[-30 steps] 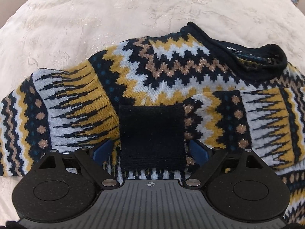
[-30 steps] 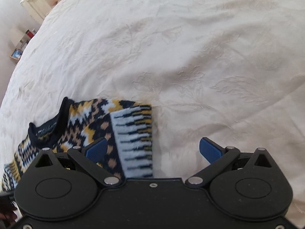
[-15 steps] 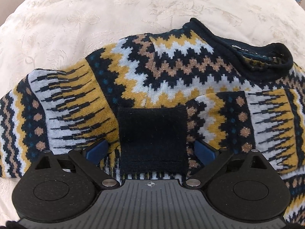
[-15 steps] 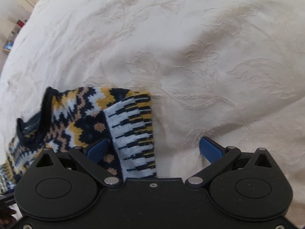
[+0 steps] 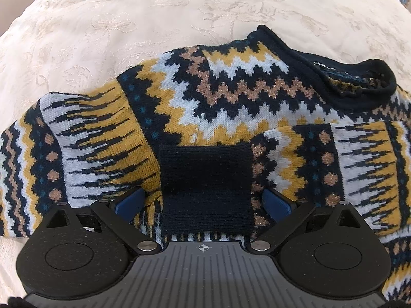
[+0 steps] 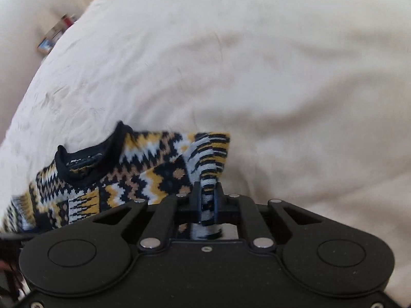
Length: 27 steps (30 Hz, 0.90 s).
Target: Fold small clothes
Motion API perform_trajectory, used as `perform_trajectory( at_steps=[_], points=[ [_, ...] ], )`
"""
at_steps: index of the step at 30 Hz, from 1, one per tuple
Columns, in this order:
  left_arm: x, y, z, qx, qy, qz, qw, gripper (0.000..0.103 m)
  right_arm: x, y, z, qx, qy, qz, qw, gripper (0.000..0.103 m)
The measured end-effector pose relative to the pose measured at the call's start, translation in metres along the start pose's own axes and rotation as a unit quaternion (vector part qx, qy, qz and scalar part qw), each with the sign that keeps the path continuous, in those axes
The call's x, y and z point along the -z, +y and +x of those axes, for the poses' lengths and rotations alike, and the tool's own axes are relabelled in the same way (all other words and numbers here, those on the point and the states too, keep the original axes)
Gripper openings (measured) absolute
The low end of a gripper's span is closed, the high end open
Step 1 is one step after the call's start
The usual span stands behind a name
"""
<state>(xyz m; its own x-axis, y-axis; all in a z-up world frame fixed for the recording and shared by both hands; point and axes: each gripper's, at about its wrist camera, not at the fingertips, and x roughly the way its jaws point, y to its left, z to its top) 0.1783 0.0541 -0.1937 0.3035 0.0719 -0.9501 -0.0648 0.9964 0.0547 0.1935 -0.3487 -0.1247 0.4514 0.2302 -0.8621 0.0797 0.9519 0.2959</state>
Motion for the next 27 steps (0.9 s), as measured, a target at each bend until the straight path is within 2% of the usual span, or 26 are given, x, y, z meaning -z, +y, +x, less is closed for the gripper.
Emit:
perform_trajectory(
  at_steps=[2,6,9,11,13,19,27],
  points=[
    [0.0,0.0,0.001,-0.002,-0.003,-0.002,1.0,0.1,-0.002,-0.001,0.001,0.018,-0.002,-0.006,1.0,0.013],
    [0.002,-0.001,0.0,-0.004,-0.003,-0.002,1.0,0.1,-0.001,-0.009,0.042,0.048,0.047,-0.001,0.998,0.014],
    [0.001,0.001,-0.002,-0.002,-0.001,-0.002,1.0,0.1,0.004,-0.008,0.052,0.061,0.05,-0.006,0.997,0.032],
    [0.0,0.002,-0.005,-0.002,-0.001,-0.002,1.0,0.1,0.004,-0.006,0.048,0.078,0.044,-0.01,0.996,0.051],
    [0.001,0.003,-0.01,-0.005,-0.005,-0.003,1.0,0.1,0.006,-0.002,0.042,0.092,0.034,-0.013,0.995,0.062],
    [0.021,0.0,-0.034,-0.006,-0.017,0.01,0.9998,0.099,0.028,0.001,0.015,0.079,0.04,-0.019,0.996,0.066],
    [0.083,-0.005,-0.054,-0.006,0.011,0.025,0.9996,0.099,0.072,0.01,-0.001,0.052,0.069,-0.001,0.996,0.07]
  ],
)
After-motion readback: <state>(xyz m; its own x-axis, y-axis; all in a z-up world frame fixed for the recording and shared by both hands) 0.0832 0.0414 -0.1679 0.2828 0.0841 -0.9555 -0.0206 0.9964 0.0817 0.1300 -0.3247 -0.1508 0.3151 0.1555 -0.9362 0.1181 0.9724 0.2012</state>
